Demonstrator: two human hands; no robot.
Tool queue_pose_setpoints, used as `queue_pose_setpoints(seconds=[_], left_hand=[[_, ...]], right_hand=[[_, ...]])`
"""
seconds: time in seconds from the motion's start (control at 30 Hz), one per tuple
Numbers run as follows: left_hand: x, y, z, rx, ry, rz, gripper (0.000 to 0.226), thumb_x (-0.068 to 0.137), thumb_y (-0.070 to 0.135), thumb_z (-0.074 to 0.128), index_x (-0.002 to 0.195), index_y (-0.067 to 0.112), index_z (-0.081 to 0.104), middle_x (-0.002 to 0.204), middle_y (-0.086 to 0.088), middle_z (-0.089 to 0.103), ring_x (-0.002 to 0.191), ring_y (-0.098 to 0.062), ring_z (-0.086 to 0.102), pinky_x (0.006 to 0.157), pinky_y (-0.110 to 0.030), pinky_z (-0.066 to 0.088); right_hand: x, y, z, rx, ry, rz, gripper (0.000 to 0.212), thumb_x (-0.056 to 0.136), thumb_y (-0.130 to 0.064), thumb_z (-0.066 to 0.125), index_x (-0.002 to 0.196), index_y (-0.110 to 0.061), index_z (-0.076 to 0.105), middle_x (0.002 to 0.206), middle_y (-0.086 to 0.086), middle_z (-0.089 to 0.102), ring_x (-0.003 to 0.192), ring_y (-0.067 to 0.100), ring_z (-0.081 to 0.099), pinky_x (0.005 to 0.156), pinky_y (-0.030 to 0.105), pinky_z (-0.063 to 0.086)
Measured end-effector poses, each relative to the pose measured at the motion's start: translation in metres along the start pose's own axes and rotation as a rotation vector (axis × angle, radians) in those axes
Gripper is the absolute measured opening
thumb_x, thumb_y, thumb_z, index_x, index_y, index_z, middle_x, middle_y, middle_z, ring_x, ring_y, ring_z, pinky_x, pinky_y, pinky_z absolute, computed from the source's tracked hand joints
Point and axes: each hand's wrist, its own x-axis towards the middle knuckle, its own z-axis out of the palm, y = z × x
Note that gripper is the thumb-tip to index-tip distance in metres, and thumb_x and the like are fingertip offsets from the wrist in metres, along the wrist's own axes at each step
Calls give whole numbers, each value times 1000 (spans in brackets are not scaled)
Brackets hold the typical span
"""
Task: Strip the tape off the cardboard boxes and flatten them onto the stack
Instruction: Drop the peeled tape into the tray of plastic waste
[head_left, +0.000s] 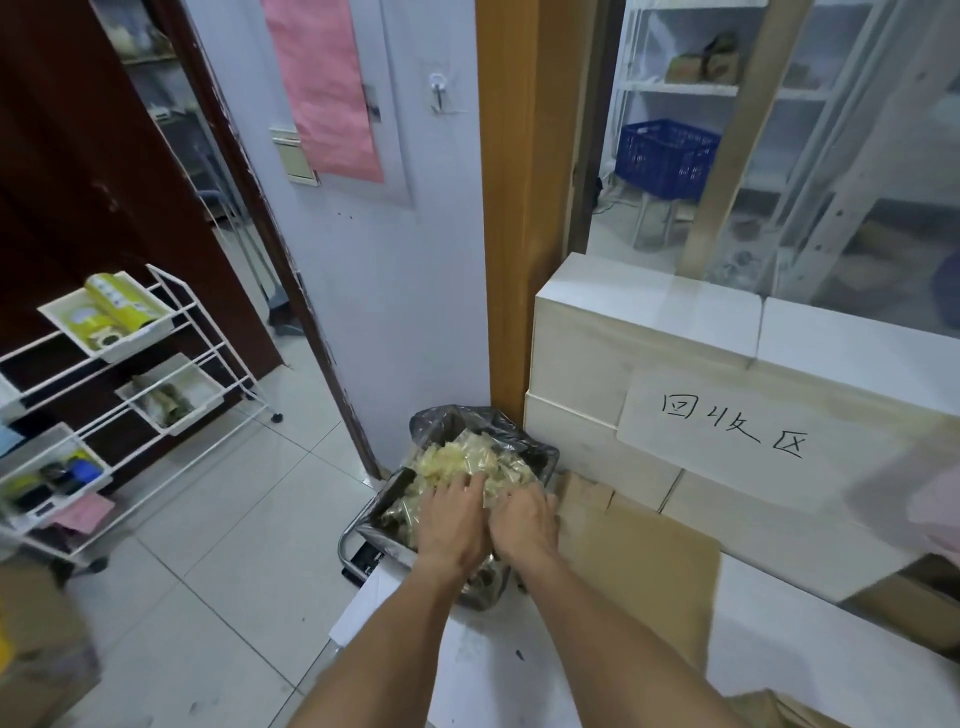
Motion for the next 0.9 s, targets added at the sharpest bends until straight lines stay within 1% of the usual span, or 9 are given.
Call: queue_pose_setpoints(seconds=[0.1, 0.2, 0.3, 0.4, 0.47, 0.57, 0.73, 0.83, 0.9], left_hand=[[13, -9, 0, 36, 10, 26, 22, 97, 24, 50, 113, 26, 66, 108, 3, 66, 94, -18, 56, 91, -35, 39], [28, -26, -2, 90, 50, -15, 28, 96, 14, 46, 98, 25, 71, 96, 4, 69, 83, -17, 57, 83, -35, 40], [42, -44, -2, 81, 61, -52, 31, 93, 12, 44, 95, 23, 73, 96, 3, 70, 85, -19, 62, 88, -36, 44], [47, -52, 2, -11, 65, -2, 23, 92, 18, 47, 99, 22, 69, 98, 3, 68, 87, -19, 60, 88, -36, 44], [44, -55, 6, -68, 45, 40, 19, 91, 17, 53, 106, 23, 63, 102, 5, 67, 86, -17, 57, 84, -34, 42], [39, -69, 11, -70, 9, 77, 21, 91, 17, 54, 110, 23, 57, 106, 4, 64, 85, -18, 53, 75, -32, 36], [41, -83, 16, -10, -74, 230, 36, 88, 26, 54, 124, 24, 52, 116, 4, 59, 101, -18, 52, 92, -33, 36], [40, -76, 22, -11, -150, 292, 50, 87, 28, 59, 135, 28, 48, 127, 7, 53, 118, -16, 47, 108, -35, 32], [38, -70, 24, 11, -154, 277, 47, 87, 26, 58, 133, 28, 52, 129, 6, 53, 119, -17, 47, 108, -37, 32]], right_hand=[[13, -11, 4, 29, 4, 16, 33, 98, -30, 44, 109, -18, 73, 127, 8, 56, 119, 28, 44, 103, 42, 39], [19, -22, 10, -14, 63, 27, 31, 97, -33, 49, 112, -20, 72, 124, 6, 59, 117, 28, 46, 101, 40, 41], [24, -22, 16, -71, 104, 10, 36, 96, -33, 55, 130, -21, 58, 130, 2, 55, 122, 25, 44, 106, 38, 39], [29, -24, 24, -113, 35, -40, 39, 95, -32, 55, 133, -24, 55, 136, 3, 49, 124, 27, 39, 105, 39, 38], [31, -32, 34, -157, -25, -32, 44, 93, -35, 56, 136, -24, 51, 140, 5, 36, 128, 29, 30, 105, 44, 37], [31, -43, 49, -187, -109, -23, 53, 90, -28, 56, 140, -21, 40, 142, 9, 22, 130, 34, 21, 108, 51, 32], [35, -43, 59, -203, -227, -12, 69, 86, -26, 51, 149, -16, 24, 152, 11, 18, 136, 37, 15, 114, 58, 16], [37, -38, 58, -130, -200, -17, 79, 89, -26, 56, 154, -16, 13, 155, 11, 22, 140, 36, 15, 117, 54, 19], [37, -34, 52, -51, -177, -8, 84, 88, -25, 59, 154, -20, 8, 148, 12, 36, 141, 35, 21, 114, 52, 30]])
